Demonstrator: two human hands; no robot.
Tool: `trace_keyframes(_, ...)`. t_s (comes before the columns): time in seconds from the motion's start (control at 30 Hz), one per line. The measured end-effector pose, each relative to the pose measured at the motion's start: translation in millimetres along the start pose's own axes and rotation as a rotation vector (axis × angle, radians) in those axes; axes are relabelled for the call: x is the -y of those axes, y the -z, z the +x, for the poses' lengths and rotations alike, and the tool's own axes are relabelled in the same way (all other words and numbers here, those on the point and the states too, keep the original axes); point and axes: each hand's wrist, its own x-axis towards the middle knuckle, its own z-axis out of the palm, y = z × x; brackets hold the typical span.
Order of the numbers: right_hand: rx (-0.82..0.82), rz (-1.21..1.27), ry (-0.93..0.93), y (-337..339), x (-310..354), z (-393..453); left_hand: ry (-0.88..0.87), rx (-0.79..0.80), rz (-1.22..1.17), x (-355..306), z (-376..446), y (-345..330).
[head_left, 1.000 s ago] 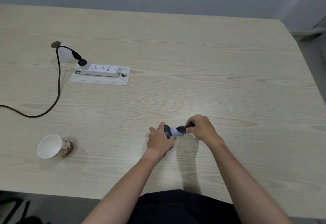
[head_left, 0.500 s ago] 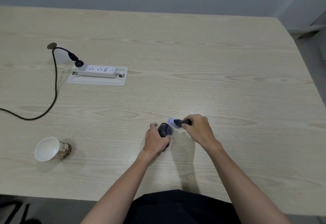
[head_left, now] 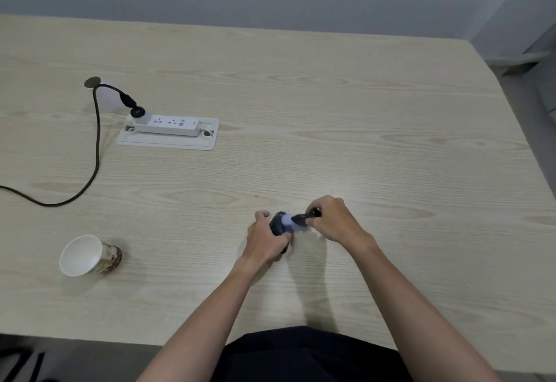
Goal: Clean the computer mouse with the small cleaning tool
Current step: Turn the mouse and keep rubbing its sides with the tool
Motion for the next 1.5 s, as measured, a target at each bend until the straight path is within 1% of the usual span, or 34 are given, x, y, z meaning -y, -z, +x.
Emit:
trace_keyframes(0.07, 0.043, -0.076, -0.047, 0, -1, -2, -0.002, 0.001, 0.004, 0, 2, 1)
trace_keyframes(0.13, -0.023, -0.081, -0.061, -1, 1, -5, 0.009, 0.003, -0.005, 0, 2, 3)
trace_keyframes(0.23, -0.157, 0.124, -0.014, -11, 6, -10, 0.020, 0.019, -0.018, -2, 3, 6)
trace_keyframes(0.27, -0.161, 0.172, 0.019, -15, 6, -11, 0.021, 0.020, -0.027, -3, 3, 7)
trace_keyframes(0.33, -0.126, 0.166, 0.055, -20, 6, -13, 0.036, 0.011, -0.069, -5, 5, 9)
trace_keyframes(0.4, -0.135, 0.086, 0.011, -21, 3, -13, 0.075, 0.017, -0.133, -7, 7, 13)
trace_keyframes(0.47, -0.187, 0.019, -0.046, -18, 3, -15, 0.138, 0.029, -0.210, -7, 12, 17)
trace_keyframes(0.53, -0.208, 0.127, -0.076, -15, 7, -16, 0.168, 0.058, -0.279, -6, 15, 20)
trace_keyframes(0.6, -0.159, 0.292, -0.094, -13, 13, -17, 0.178, 0.085, -0.318, -3, 19, 21)
trace_keyframes(0.63, -0.113, 0.329, -0.099, -13, 16, -18, 0.199, 0.090, -0.353, -1, 22, 21)
trace_keyframes(0.7, -0.050, 0.299, -0.101, -15, 15, -20, 0.252, 0.108, -0.449, -4, 23, 21)
trace_keyframes(0.73, -0.067, 0.259, -0.106, -17, 11, -19, 0.267, 0.118, -0.495, -6, 22, 22)
trace_keyframes(0.8, -0.167, 0.188, -0.123, -20, 4, -19, 0.312, 0.132, -0.554, -9, 20, 22)
trace_keyframes(0.87, -0.228, 0.252, -0.121, -20, 4, -20, 0.348, 0.161, -0.595, -11, 20, 23)
trace_keyframes(0.9, -0.216, 0.322, -0.113, -20, 7, -21, 0.357, 0.181, -0.620, -11, 19, 25)
trace_keyframes(0.97, -0.131, 0.412, -0.087, -21, 14, -24, 0.385, 0.210, -0.677, -9, 19, 26)
trace_keyframes(1.03, -0.077, 0.392, -0.102, -25, 13, -25, 0.418, 0.208, -0.725, -10, 17, 27)
trace_keyframes(1.13, -0.167, 0.247, -0.156, -31, 1, -20, 0.447, 0.191, -0.761, -10, 16, 28)
trace_keyframes(1.17, -0.189, 0.258, -0.168, -30, -1, -20, 0.452, 0.191, -0.763, -11, 16, 28)
trace_keyframes(1.23, -0.173, 0.399, -0.172, -27, 1, -20, 0.444, 0.195, -0.756, -12, 15, 29)
trace_keyframes(1.3, -0.105, 0.496, -0.166, -25, 7, -22, 0.436, 0.204, -0.759, -12, 14, 29)
trace_keyframes(1.37, -0.068, 0.434, -0.158, -28, 6, -22, 0.444, 0.205, -0.763, -12, 14, 29)
trace_keyframes(1.43, -0.110, 0.237, -0.154, -32, -2, -21, 0.457, 0.203, -0.773, -12, 16, 28)
trace_keyframes(1.47, -0.139, 0.180, -0.162, -33, -6, -21, 0.461, 0.204, -0.778, -13, 16, 28)
trace_keyframes(1.5, -0.161, 0.204, -0.172, -33, -8, -21, 0.463, 0.211, -0.779, -14, 16, 28)
